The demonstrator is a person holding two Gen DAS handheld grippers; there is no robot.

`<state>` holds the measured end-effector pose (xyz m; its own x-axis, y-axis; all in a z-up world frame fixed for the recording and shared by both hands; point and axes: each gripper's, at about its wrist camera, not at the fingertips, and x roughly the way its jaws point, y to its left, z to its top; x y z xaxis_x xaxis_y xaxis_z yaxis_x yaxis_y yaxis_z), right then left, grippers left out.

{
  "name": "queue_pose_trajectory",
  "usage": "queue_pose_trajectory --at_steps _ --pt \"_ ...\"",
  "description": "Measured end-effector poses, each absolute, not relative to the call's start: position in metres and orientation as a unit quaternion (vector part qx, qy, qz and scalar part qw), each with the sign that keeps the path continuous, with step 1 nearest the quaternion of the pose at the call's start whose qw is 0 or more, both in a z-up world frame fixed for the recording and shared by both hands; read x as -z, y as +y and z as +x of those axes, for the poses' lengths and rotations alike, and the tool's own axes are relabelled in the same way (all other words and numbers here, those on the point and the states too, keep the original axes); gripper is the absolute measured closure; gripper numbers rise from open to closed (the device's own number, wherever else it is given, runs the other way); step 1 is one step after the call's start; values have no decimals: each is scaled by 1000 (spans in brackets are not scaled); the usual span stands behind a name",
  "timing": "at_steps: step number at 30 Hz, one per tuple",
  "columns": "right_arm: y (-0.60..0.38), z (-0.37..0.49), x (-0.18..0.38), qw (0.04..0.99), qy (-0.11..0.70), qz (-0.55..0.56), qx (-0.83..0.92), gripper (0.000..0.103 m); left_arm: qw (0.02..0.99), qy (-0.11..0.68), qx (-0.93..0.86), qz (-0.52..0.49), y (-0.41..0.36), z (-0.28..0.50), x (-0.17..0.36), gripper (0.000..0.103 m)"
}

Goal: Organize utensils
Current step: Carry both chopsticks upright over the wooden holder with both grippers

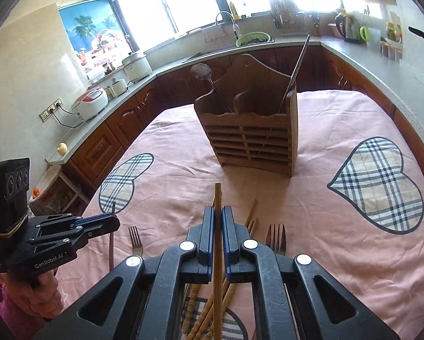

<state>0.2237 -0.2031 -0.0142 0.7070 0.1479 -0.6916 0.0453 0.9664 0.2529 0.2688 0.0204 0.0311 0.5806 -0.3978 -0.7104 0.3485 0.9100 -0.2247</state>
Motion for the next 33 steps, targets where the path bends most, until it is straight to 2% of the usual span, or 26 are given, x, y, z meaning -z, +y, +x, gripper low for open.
queue_pose_trajectory --at_steps 12,33 --pt "-202 193 -27 939 326 109 -13 98 909 351 217 -47 47 214 -70 100" --pt "-216 179 -67 964 240 117 22 98 936 269 213 -85 62 212 -94 100"
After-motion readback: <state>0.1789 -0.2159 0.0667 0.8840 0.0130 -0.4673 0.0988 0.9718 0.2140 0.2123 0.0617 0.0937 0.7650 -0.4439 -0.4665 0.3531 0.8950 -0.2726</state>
